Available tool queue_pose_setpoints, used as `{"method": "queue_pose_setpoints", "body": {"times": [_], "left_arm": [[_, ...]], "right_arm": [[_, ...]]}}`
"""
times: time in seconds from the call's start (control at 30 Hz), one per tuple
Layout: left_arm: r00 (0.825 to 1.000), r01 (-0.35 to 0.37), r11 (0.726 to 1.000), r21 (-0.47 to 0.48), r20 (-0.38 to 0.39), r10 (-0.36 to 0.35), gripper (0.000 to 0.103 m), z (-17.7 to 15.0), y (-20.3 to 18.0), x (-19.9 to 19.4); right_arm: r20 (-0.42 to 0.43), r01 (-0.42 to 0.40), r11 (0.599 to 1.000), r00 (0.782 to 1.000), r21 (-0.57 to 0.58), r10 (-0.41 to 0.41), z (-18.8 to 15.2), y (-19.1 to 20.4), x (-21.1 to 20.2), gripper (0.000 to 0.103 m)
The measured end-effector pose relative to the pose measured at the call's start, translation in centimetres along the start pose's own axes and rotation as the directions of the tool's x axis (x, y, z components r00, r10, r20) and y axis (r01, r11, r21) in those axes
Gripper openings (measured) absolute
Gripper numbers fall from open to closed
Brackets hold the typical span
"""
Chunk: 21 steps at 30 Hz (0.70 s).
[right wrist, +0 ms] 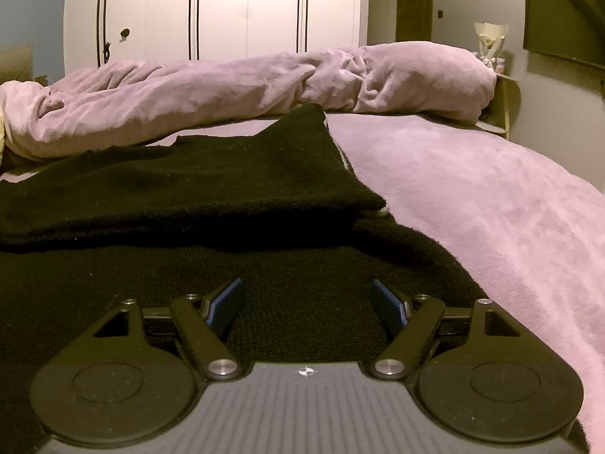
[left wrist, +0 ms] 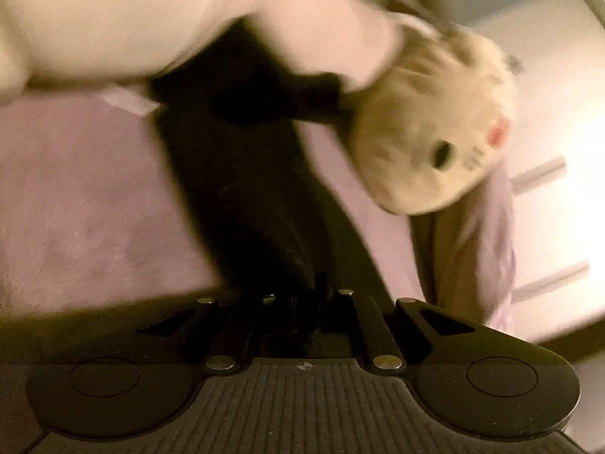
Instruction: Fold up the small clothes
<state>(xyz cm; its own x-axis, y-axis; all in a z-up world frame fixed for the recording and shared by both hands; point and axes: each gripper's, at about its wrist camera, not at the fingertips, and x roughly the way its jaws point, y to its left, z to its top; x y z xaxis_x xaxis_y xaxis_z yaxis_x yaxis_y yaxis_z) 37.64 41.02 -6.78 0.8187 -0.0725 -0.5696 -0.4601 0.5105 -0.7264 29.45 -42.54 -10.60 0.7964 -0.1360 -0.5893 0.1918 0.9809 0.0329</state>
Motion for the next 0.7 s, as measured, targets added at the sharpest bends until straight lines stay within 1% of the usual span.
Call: {"method": "queue_pose_setpoints", "body": {"times": [0.07,0.13,0.17,0.2,0.23,0.27,0.33,0.37,0.4,0.43,0.5,0.53,0.57,0.6,0.63,0.67,0.7], "left_arm": [[0.999,0.047,0.996,0.077,0.002,-0.048,0.010,-0.7,-2.6,-1.0],[0.996,0.085,0.978,0.193,0.007,-0.088,0.010,-1.9,-6.3,-2.1],[0.994,0.101,0.959,0.265,0.003,-0.105,0.010,-2.9,-8.4,-2.6],[0.993,0.113,0.929,0.351,-0.003,-0.120,0.010,-4.2,-10.8,-3.2],[0.991,0.127,0.892,0.433,-0.014,-0.134,0.010,-5.5,-13.1,-3.5],[0.988,0.149,0.849,0.507,-0.033,-0.153,0.010,-7.2,-15.2,-3.9],[0.977,0.210,0.760,0.616,-0.112,-0.179,0.010,-11.7,-18.7,-4.4],[0.970,0.242,0.717,0.653,-0.164,-0.177,0.010,-14.0,-20.1,-4.3],[0.965,0.260,0.667,0.699,-0.214,-0.152,0.010,-16.6,-21.3,-4.1],[0.964,0.260,0.610,0.749,-0.242,-0.114,0.011,-19.6,-22.1,-3.9],[0.958,0.263,0.478,0.838,-0.287,-0.022,0.029,-25.5,-22.8,-3.3],[0.951,0.267,0.439,0.858,-0.308,0.023,0.042,-27.7,-22.7,-3.0],[0.943,0.269,0.414,0.869,-0.325,0.069,0.047,-29.7,-22.3,-2.9],[0.937,0.259,0.397,0.880,-0.328,0.116,0.049,-31.1,-21.8,-2.4],[0.939,0.240,0.390,0.889,-0.315,0.140,0.052,-32.1,-21.0,-2.8],[0.939,0.234,0.396,0.888,-0.313,0.146,0.053,-32.7,-20.0,-3.4],[0.937,0.242,0.416,0.877,-0.323,0.136,0.054,-33.0,-18.9,-4.3]], "right_arm": [[0.001,-0.013,1.000,1.000,0.008,0.013,0.0,-0.2,0.0,0.079],[0.002,-0.024,1.000,1.000,0.014,0.024,0.0,-0.3,0.0,0.081],[0.003,-0.028,1.000,1.000,0.015,0.028,0.0,-0.3,0.0,0.081],[0.003,-0.030,0.999,1.000,0.016,0.030,0.0,-0.3,0.0,0.082],[0.003,-0.034,0.999,0.999,0.017,0.034,0.0,-0.3,0.0,0.083],[0.003,-0.038,0.999,0.999,0.020,0.038,0.0,-0.3,0.0,0.083],[0.004,-0.048,0.999,0.999,0.025,0.048,-0.1,-0.4,0.0,0.085],[0.006,-0.055,0.998,0.998,0.030,0.055,-0.1,-0.5,0.0,0.086],[0.007,-0.062,0.998,0.998,0.034,0.061,-0.1,-0.6,0.0,0.086],[0.007,-0.066,0.997,0.998,0.037,0.066,-0.1,-0.6,0.0,0.087],[0.009,-0.077,0.996,0.997,0.045,0.077,-0.1,-0.8,-0.1,0.088],[0.009,-0.082,0.995,0.997,0.048,0.082,-0.1,-0.9,-0.1,0.089],[0.009,-0.088,0.995,0.996,0.050,0.088,-0.1,-0.9,-0.1,0.089],[0.009,-0.093,0.994,0.996,0.051,0.092,-0.1,-0.9,-0.1,0.090],[0.008,-0.100,0.994,0.995,0.052,0.100,-0.1,-1.0,-0.1,0.091],[0.007,-0.108,0.993,0.994,0.052,0.108,-0.1,-1.0,-0.1,0.093],[0.006,-0.115,0.992,0.993,0.051,0.115,0.0,-1.1,-0.1,0.094]]}}
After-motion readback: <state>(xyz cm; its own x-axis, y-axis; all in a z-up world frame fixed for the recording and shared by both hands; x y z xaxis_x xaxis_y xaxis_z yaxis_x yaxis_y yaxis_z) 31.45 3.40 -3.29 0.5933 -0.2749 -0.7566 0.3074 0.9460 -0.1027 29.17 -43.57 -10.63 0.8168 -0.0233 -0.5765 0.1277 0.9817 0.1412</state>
